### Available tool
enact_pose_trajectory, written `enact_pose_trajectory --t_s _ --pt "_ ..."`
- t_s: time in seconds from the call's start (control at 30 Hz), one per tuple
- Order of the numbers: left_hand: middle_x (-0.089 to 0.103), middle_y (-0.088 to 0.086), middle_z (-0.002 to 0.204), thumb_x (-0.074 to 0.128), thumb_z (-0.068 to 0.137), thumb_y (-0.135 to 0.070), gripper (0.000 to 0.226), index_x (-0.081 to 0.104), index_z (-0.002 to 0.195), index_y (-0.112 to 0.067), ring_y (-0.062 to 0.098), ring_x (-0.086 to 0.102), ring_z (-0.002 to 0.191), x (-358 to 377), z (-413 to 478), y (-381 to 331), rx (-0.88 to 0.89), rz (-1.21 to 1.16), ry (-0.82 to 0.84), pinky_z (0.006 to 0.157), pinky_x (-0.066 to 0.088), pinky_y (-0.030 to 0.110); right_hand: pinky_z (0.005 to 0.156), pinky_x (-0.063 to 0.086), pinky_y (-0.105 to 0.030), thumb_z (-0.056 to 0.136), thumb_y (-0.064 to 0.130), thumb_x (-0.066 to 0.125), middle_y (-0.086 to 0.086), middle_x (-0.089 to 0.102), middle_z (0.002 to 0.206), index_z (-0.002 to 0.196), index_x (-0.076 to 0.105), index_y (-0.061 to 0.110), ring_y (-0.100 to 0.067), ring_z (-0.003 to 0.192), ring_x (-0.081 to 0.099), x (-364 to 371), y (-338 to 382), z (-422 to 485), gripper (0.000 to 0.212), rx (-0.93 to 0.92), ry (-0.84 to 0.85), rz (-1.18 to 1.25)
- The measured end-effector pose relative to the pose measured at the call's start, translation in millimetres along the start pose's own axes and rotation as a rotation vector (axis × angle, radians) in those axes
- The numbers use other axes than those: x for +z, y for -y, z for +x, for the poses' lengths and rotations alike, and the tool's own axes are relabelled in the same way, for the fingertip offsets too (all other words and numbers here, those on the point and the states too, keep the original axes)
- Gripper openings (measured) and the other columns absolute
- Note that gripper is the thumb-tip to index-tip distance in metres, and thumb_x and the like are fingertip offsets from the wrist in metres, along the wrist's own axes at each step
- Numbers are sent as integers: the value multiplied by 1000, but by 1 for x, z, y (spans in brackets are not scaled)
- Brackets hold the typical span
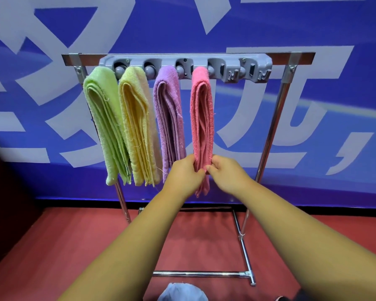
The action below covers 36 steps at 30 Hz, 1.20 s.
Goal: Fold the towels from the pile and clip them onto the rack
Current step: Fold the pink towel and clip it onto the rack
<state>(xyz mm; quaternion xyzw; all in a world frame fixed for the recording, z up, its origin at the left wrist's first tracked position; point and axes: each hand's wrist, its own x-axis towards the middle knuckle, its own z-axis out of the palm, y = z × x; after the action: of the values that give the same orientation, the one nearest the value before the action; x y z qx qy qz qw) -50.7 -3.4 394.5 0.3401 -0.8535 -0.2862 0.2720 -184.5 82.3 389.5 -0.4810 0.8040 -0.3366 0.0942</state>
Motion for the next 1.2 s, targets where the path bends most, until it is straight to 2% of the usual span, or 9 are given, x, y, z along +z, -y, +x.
enact_pose_trajectory --t_s 0.1,0.23,0.4,0.5,0.63,0.77,0.87,1.03,1.2 --pt "53 -10 70 63 97 -17 24 49 79 -24 13 52 62 3 0 0 -21 16 -25 60 32 27 76 50 -35 105 24 58 -1 75 95 100 69 17 -23 90 66 0 2 -2 15 -11 0 2" --pt "52 -2 68 53 91 -7 31 39 67 -22 30 53 68 7 -1 -1 -73 47 -67 62 38 34 59 38 -33 102 23 57 4 61 70 80 58 20 -19 66 54 2 5 -5 22 25 -51 18" --pt "66 6 74 54 87 -9 18 53 72 -19 32 63 72 12 -4 7 -87 38 -30 64 49 35 54 42 -33 98 30 61 3 62 69 76 54 19 -16 61 56 5 10 -11 26 78 -174 70" --pt "54 -4 65 56 89 -8 25 49 70 -22 25 55 68 12 -5 9 -83 40 -21 61 37 31 53 38 -31 98 30 63 5 61 66 74 51 19 -11 57 54 7 11 -12 29 82 -178 70" --pt "55 -5 66 57 91 -11 28 47 67 -22 21 54 65 10 -4 11 -91 9 -25 61 34 29 63 48 -32 97 32 64 5 70 74 83 62 18 -15 69 65 11 8 -13 20 77 -178 87" --pt "65 -7 74 60 91 -19 9 61 82 -22 17 62 71 10 -8 23 -96 -9 16 59 39 26 75 55 -30 95 31 66 13 76 84 95 72 25 -6 80 71 16 4 -20 9 95 -125 139" --pt "75 -5 90 62 87 -15 14 71 97 -19 17 67 83 10 -11 31 -120 -36 40 63 43 22 79 53 -25 90 21 62 16 78 91 109 74 29 0 85 70 17 -1 -22 24 112 -57 172" --pt "79 -2 110 63 90 -13 34 74 122 -13 13 72 103 14 -18 46 -177 -47 93 88 52 22 81 51 -26 92 17 53 15 78 100 130 69 27 -5 87 70 26 -16 -26 43 154 -13 123" --pt "79 -5 105 58 92 -18 33 74 121 -17 13 71 99 7 -13 38 -164 -35 0 82 46 20 93 58 -33 93 24 56 13 78 100 131 70 29 -9 96 71 20 -15 -21 41 155 -53 123"
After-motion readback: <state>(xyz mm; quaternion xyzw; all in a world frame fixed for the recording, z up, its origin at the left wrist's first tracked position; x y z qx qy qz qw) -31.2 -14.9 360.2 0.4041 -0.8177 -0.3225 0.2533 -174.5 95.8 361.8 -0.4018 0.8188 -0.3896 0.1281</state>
